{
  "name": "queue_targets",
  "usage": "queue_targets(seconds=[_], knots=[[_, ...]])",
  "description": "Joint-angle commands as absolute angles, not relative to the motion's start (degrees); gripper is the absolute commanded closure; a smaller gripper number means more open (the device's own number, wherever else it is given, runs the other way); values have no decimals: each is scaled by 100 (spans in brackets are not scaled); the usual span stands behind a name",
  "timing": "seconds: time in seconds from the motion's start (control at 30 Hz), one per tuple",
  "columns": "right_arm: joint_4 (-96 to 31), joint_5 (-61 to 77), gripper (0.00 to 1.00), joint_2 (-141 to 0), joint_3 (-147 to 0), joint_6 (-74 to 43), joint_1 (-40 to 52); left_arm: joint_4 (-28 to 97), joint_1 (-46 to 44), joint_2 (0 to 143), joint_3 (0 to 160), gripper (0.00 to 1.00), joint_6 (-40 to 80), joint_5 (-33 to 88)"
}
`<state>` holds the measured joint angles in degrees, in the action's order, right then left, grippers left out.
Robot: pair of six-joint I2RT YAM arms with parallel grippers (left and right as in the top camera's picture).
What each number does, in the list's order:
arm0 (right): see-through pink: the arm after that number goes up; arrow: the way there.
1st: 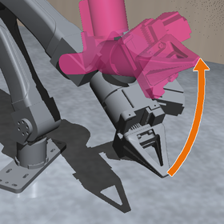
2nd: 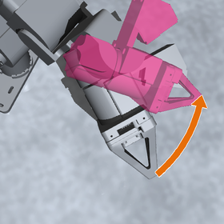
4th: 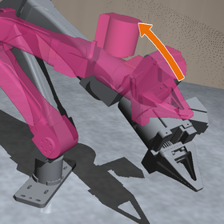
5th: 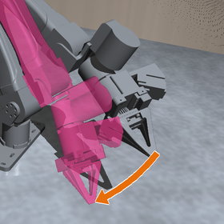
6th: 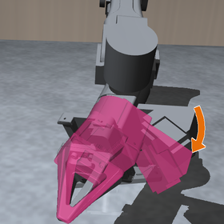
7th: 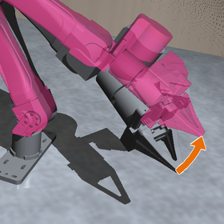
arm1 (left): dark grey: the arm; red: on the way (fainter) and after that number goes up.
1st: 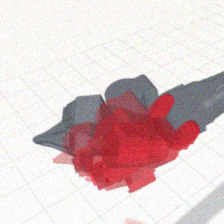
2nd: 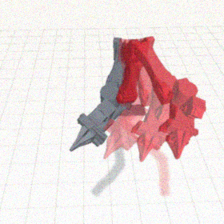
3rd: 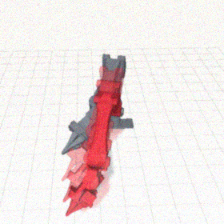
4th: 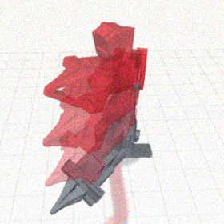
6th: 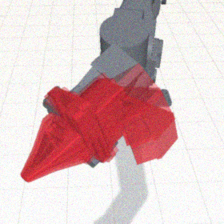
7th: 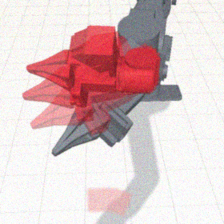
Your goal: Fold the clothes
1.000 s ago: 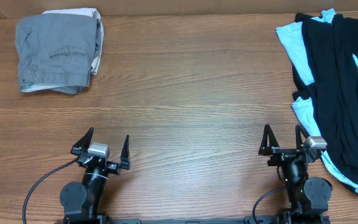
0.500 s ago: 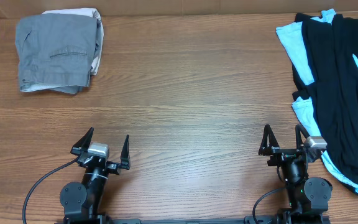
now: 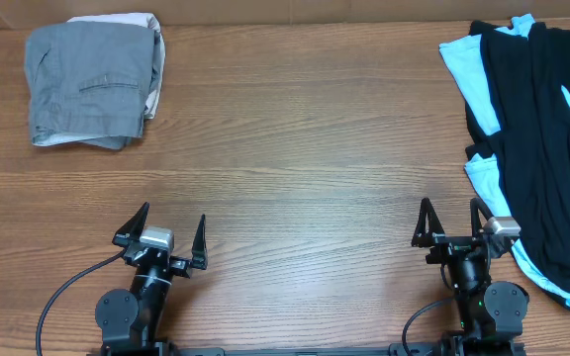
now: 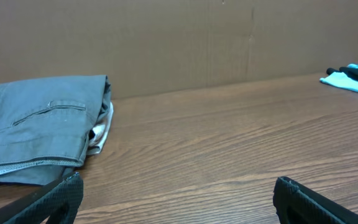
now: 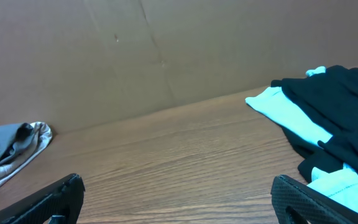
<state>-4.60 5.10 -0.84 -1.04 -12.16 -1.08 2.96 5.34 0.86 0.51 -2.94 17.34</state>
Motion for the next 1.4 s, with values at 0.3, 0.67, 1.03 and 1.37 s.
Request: queue_targets(seconds=[0.3,0.67,1.03,1.37], knots=[[-436,473,0,-16,-45,-1219,-97,279,565,62,27,0,-259,1699],[-353,475,0,-16,-45,-1219,-97,309,565,62,27,0,-580,1120],[427,523,0,-16,-84,-1221,-97,213,565,62,27,0,-458,1153],[-172,563,0,-211,-1313,-880,-97,-174,565,204,454,0,-23,1509]])
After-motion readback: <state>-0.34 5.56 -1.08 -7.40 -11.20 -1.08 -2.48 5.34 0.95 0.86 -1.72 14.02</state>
